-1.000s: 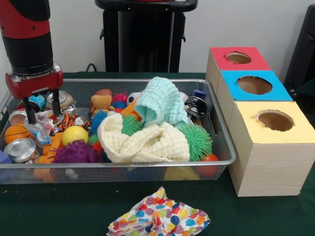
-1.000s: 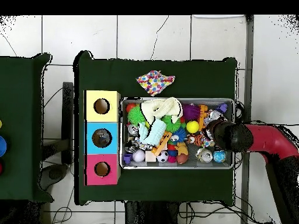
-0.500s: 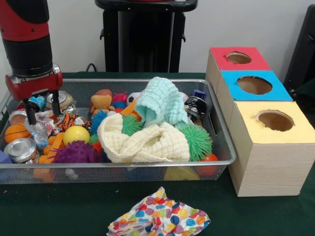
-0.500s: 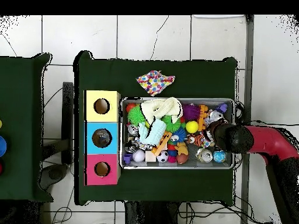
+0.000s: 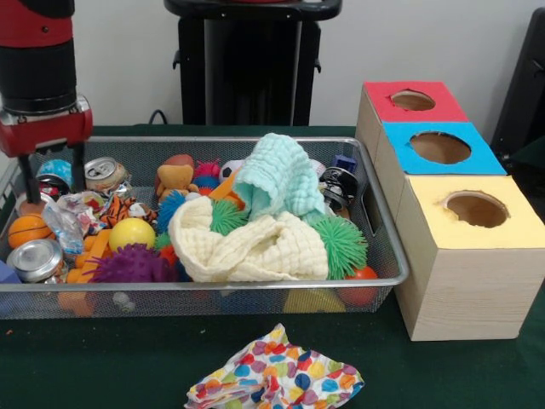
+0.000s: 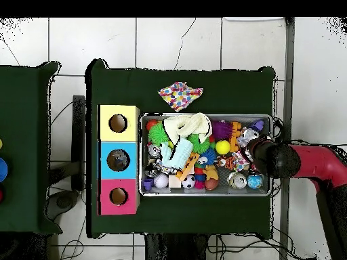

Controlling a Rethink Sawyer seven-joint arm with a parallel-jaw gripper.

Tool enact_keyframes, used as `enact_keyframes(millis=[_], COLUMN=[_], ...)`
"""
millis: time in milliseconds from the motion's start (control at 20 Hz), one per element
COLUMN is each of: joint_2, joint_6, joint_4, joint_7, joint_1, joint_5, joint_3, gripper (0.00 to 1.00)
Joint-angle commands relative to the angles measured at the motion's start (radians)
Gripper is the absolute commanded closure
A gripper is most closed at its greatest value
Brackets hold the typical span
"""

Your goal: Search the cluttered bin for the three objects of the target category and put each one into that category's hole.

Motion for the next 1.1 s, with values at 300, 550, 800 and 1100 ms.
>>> enact_keyframes(millis=[300,550,800,1100], joint_2=[-0.096,-0.053,-0.011,-0.007], joint_6=[0.006,-0.031,-0.052,-0.061], joint_4=[0.058,0.053,0.041,0.055], joint_7=[-0.074,-0.061,-0.047,-0.042], joint_1=[0.029,0.033,0.045,0.038], joint_5=[0.005,-0.007,-0.014,-0.01], joint_3=[0.017,0.014,0.009,0.0], gripper=[0.0,0.0,0.0,0.0])
